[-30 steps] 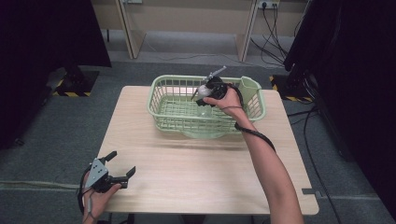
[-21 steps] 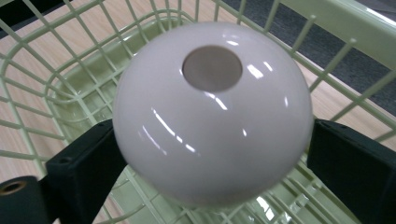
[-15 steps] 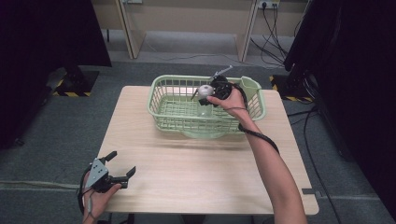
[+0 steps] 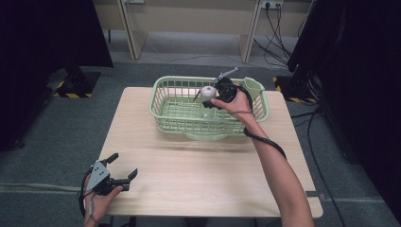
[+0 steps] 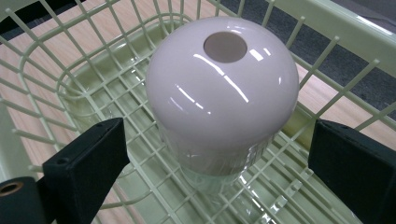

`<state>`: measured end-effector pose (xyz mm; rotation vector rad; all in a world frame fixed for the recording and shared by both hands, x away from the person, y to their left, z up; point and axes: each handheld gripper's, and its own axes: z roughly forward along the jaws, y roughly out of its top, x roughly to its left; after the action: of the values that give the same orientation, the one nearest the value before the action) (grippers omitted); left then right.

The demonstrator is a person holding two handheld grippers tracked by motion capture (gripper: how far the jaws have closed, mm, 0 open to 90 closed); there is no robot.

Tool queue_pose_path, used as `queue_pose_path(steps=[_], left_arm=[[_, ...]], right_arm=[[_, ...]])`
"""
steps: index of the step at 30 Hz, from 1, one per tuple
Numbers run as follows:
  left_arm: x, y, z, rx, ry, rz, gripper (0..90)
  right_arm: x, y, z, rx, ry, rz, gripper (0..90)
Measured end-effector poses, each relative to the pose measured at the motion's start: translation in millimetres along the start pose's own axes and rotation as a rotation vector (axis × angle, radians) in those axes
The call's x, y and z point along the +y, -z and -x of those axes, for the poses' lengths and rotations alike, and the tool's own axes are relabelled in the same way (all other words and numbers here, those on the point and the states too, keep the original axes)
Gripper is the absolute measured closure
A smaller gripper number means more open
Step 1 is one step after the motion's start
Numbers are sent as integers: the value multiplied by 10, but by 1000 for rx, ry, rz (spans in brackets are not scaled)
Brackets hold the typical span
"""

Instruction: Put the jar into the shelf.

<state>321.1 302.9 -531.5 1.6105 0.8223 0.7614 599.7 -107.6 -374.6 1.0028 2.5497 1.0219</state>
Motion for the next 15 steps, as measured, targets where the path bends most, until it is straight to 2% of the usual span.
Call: queue_pose_path(steps=[15], left_arm=[[1,-1,1,2,0,-1,21]], right_arm=[[-124,131,-51,-2,-12,20,50]])
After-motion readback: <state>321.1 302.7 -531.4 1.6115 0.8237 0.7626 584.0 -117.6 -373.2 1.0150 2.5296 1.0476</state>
